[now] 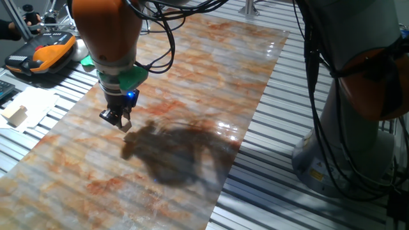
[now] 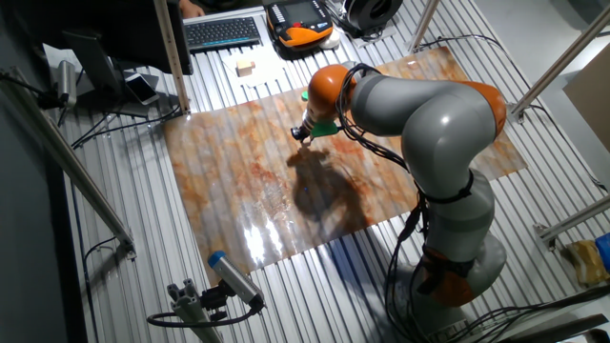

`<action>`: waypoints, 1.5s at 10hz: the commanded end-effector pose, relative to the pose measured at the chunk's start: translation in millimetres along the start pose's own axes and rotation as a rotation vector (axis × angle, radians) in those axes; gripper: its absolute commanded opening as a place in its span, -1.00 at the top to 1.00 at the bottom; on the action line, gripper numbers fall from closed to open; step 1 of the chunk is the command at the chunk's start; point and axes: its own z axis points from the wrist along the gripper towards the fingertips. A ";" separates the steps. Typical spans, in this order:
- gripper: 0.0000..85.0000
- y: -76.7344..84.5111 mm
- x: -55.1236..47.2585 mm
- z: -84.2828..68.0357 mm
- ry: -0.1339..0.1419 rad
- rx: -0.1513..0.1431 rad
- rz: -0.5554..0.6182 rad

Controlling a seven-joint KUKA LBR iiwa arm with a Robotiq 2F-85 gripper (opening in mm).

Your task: Pick up the small block on the left and move it to the right

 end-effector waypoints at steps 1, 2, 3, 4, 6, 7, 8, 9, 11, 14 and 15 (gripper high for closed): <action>1.00 -0.7 0.2 1.2 -0.002 -0.001 0.000; 1.00 -0.2 0.2 0.3 -0.001 -0.004 0.000; 1.00 0.5 -0.3 -1.3 0.011 -0.010 0.004; 1.00 0.8 -1.2 -2.5 0.029 -0.008 0.004; 0.60 1.8 -3.6 -7.8 0.033 0.006 0.039; 0.60 2.4 -4.0 -9.2 0.033 0.013 0.042; 0.20 2.4 -3.3 -8.8 0.029 0.018 0.045; 0.20 2.3 -3.1 -8.6 0.026 0.020 0.046; 0.20 2.6 -3.1 -9.5 0.023 0.014 0.054; 0.20 2.3 -2.8 -8.9 0.026 0.011 0.049; 0.20 2.3 -2.8 -9.0 0.025 0.012 0.046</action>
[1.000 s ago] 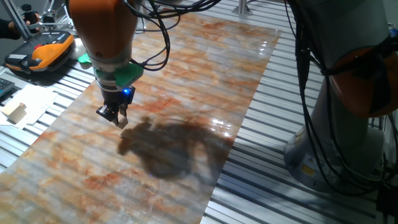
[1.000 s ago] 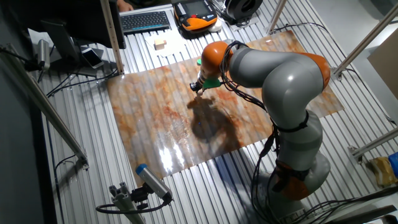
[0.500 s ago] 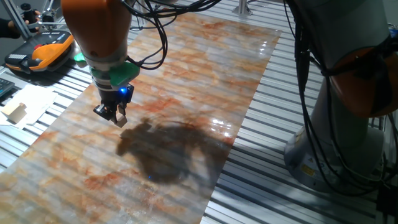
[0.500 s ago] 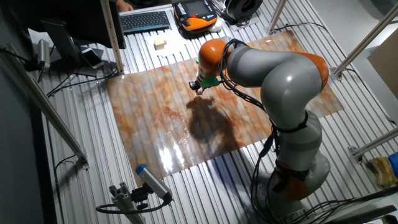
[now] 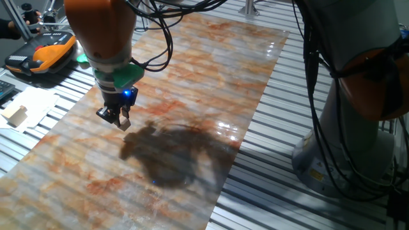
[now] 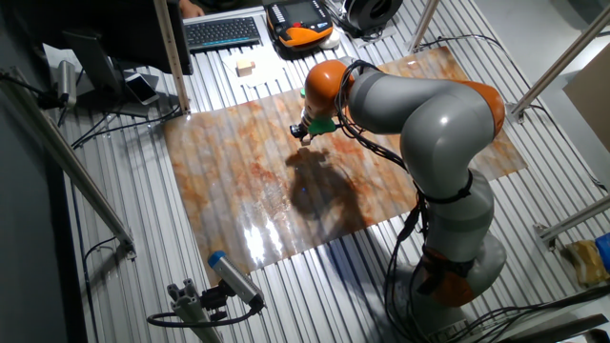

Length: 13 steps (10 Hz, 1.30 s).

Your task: Pick up the small block on the left and move it to the right

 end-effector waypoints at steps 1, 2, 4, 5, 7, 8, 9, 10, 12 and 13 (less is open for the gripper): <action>0.20 0.0 -0.1 -0.2 0.000 0.002 0.000; 0.20 0.2 -0.1 -0.4 0.003 0.002 0.000; 0.60 0.2 -0.2 -0.8 0.013 0.000 -0.013; 0.60 0.2 -0.2 -0.8 0.013 0.003 -0.013; 0.60 0.2 0.0 -0.9 0.012 0.004 -0.015; 0.60 0.2 0.0 -0.9 0.006 0.011 -0.014; 0.60 0.2 0.0 -0.9 -0.002 0.021 -0.014; 0.60 0.2 0.0 -0.9 -0.003 0.018 -0.012; 0.60 0.2 0.0 -0.9 0.030 0.014 -0.003; 1.00 0.2 0.0 -0.9 0.042 0.041 0.000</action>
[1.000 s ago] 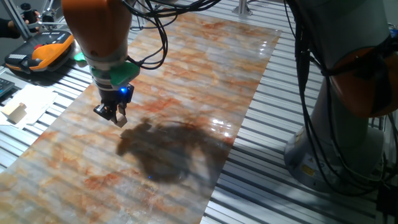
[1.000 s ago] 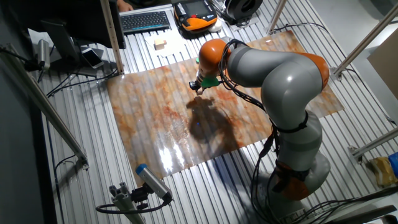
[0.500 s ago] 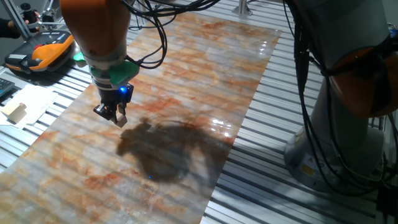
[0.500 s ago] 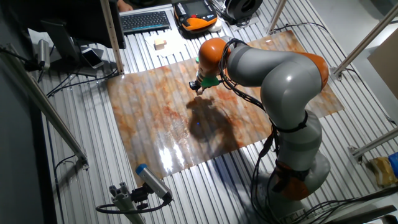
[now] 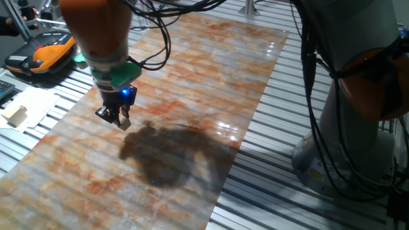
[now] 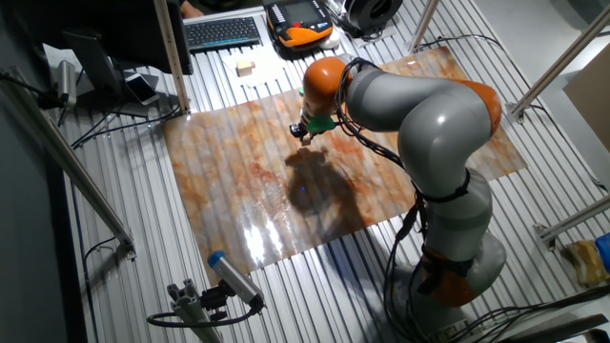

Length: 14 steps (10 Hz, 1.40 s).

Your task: Pick up the small block on the left and move it to the right

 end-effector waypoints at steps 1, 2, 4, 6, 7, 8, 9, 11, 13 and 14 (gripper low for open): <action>0.60 0.2 0.0 -0.1 0.009 0.015 -0.003; 0.60 0.2 0.0 -0.1 0.021 0.010 -0.018; 0.60 0.2 0.0 -0.1 0.029 -0.022 -0.079; 0.60 0.2 0.0 -0.1 0.031 -0.064 -0.164; 0.60 0.2 0.0 -0.1 0.024 -0.103 -0.200; 0.60 0.2 0.0 -0.1 0.026 -0.116 -0.230; 0.60 0.2 0.0 -0.1 0.027 -0.119 -0.252; 0.60 0.2 0.0 -0.1 0.023 -0.079 -0.278; 1.00 0.2 0.0 -0.1 0.004 -0.046 -0.333; 1.00 0.2 0.0 -0.1 0.027 -0.076 -0.353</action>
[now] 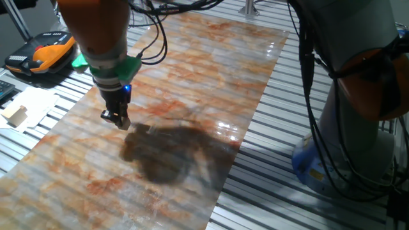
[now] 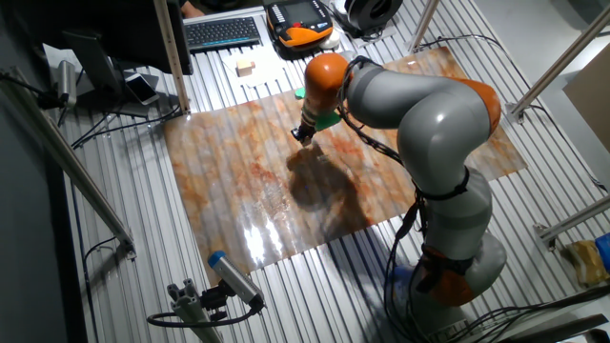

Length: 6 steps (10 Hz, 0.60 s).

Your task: Pick up the small block on the left and move it to the right

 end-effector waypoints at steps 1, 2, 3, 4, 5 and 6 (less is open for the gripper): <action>1.00 0.3 0.0 0.0 0.004 -0.017 0.007; 1.00 0.3 0.0 0.0 0.001 -0.005 0.016; 1.00 0.3 0.0 0.0 0.006 -0.014 0.016; 1.00 0.3 0.0 0.0 0.004 -0.036 0.024; 1.00 1.9 -1.4 1.5 -0.008 -0.058 0.037; 1.00 6.1 -4.9 4.6 -0.028 -0.089 0.055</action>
